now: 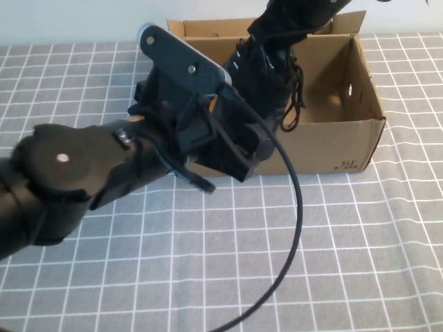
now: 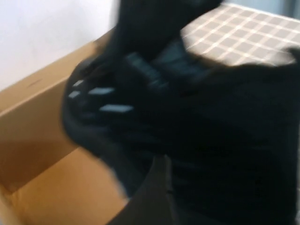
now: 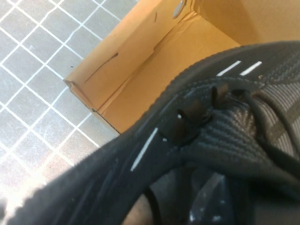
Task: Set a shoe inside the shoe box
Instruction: Hand over the shoe
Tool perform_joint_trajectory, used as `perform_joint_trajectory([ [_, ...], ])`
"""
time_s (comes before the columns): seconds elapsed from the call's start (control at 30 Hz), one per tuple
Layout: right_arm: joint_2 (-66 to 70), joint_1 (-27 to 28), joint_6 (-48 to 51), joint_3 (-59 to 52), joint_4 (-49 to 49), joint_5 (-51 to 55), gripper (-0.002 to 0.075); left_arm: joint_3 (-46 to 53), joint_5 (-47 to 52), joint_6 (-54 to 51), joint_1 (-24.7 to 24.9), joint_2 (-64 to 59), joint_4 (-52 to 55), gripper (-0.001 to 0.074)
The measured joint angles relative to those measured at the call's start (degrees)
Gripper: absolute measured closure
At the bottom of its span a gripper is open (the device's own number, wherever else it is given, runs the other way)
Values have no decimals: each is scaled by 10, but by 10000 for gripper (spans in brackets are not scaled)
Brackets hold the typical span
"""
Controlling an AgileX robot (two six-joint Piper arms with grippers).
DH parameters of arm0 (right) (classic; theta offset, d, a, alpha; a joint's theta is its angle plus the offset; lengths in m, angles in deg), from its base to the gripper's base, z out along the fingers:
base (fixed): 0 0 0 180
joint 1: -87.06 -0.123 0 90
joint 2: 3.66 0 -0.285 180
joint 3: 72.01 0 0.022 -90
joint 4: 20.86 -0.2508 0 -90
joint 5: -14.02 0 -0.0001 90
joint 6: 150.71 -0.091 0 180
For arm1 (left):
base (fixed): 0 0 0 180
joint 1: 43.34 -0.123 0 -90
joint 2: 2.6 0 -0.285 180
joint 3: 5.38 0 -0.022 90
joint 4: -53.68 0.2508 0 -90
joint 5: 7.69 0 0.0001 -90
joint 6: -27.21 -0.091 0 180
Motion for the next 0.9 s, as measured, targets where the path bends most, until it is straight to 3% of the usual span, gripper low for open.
perform_joint_trajectory([
  [0.9,0,0,10,0,-14,-3,732,-21,10,-2,0,-35,-23,65],
])
